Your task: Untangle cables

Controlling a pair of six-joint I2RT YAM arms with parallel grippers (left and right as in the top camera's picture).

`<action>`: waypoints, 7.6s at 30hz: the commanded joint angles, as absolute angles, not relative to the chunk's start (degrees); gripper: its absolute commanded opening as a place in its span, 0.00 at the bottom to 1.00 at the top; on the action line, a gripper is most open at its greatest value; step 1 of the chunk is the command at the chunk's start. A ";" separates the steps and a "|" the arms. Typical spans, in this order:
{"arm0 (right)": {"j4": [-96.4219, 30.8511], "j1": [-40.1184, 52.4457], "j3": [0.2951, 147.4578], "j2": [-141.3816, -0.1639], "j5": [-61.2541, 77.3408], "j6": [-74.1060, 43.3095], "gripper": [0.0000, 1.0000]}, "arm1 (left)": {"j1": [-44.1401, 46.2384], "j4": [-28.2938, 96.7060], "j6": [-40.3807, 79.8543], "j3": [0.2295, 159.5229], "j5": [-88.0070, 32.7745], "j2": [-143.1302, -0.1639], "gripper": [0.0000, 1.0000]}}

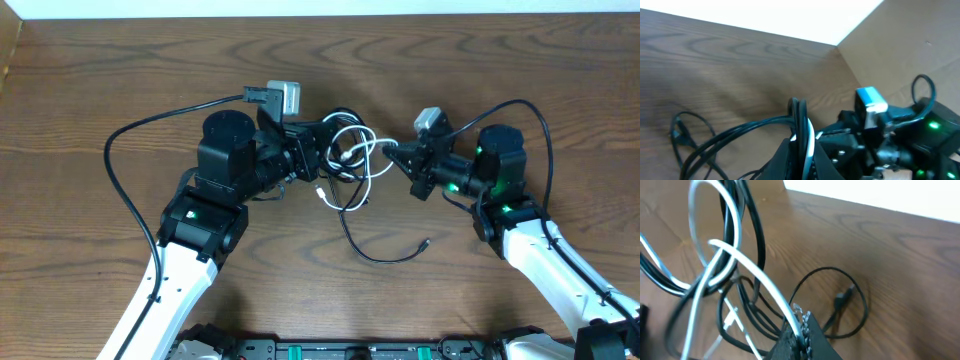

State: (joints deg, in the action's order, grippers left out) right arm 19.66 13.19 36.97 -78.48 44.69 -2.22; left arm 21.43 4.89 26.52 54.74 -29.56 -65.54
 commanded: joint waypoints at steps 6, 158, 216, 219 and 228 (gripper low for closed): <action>30.06 9.72 37.28 -75.24 50.81 -21.61 0.01 | 21.28 11.84 25.80 55.61 -12.78 -65.47 0.07; 12.67 3.25 37.28 -76.18 -5.58 -19.92 0.89 | 23.62 -24.27 38.24 55.64 -47.37 -63.05 0.07; 1.87 -0.45 37.28 -76.18 2.46 -6.33 0.99 | -10.15 -12.45 35.66 55.64 -45.45 -62.78 0.07; 1.80 -0.45 37.28 -76.18 6.87 -1.34 0.99 | -10.61 -12.43 35.66 55.64 -45.45 -62.81 0.08; 1.41 -0.45 37.28 -76.18 44.29 18.02 0.99 | -10.59 -12.43 35.66 55.61 -45.45 -62.81 0.08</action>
State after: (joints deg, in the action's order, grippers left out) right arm 1.65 -0.05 37.04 -75.70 25.80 7.92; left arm -10.13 -11.88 36.40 54.74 -46.13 -64.05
